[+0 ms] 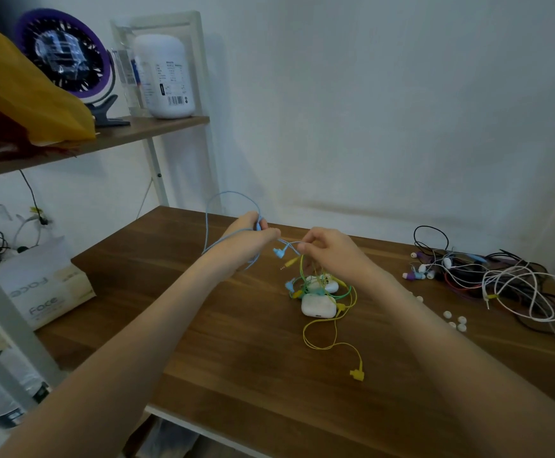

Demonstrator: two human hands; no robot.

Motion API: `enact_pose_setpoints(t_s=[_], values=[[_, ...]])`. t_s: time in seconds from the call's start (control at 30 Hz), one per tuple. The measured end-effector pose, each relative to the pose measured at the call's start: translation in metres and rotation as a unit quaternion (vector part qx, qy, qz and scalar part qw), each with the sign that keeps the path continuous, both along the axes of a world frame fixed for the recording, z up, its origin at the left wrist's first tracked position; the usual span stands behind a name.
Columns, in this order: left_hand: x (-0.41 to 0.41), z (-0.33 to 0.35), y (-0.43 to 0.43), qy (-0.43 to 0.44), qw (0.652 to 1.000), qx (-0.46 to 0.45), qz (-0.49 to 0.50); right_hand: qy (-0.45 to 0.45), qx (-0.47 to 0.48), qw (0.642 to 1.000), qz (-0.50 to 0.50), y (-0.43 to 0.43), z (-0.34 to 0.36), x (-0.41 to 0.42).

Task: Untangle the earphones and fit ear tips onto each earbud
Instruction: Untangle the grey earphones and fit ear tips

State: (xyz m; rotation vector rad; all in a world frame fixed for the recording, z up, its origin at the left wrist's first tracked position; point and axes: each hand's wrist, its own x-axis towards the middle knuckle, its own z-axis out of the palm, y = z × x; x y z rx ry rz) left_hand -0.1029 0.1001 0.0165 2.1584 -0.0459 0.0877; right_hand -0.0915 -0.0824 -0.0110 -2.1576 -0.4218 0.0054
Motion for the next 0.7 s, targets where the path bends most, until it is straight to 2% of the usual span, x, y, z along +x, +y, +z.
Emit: enact_pose_setpoints(t_s=[0.1, 0.23, 0.37, 0.47, 0.6, 0.7], values=[[-0.002, -0.006, -0.002, 0.024, 0.999, 0.02, -0.036, -0.03, 0.01, 0.999, -0.006, 0.001, 0.004, -0.001], [-0.002, -0.01, -0.003, 0.005, 0.994, 0.059, -0.091, -0.059, 0.02, 0.998, -0.012, 0.0, 0.011, -0.003], [0.002, -0.011, -0.007, 0.002, 0.992, 0.089, -0.087, -0.056, 0.069, 0.996, -0.021, 0.0, 0.014, -0.005], [0.005, -0.014, -0.01, 0.001, 0.99, 0.123, -0.062, -0.032, 0.095, 0.995, -0.012, 0.0, 0.013, -0.007], [0.006, -0.015, -0.009, 0.031, 0.989, 0.138, -0.049, 0.055, 0.206, 0.977, -0.002, -0.004, 0.012, -0.007], [0.006, -0.018, -0.006, 0.068, 0.987, 0.134, -0.056, 0.046, 0.22, 0.974, 0.0, -0.009, 0.012, -0.006]])
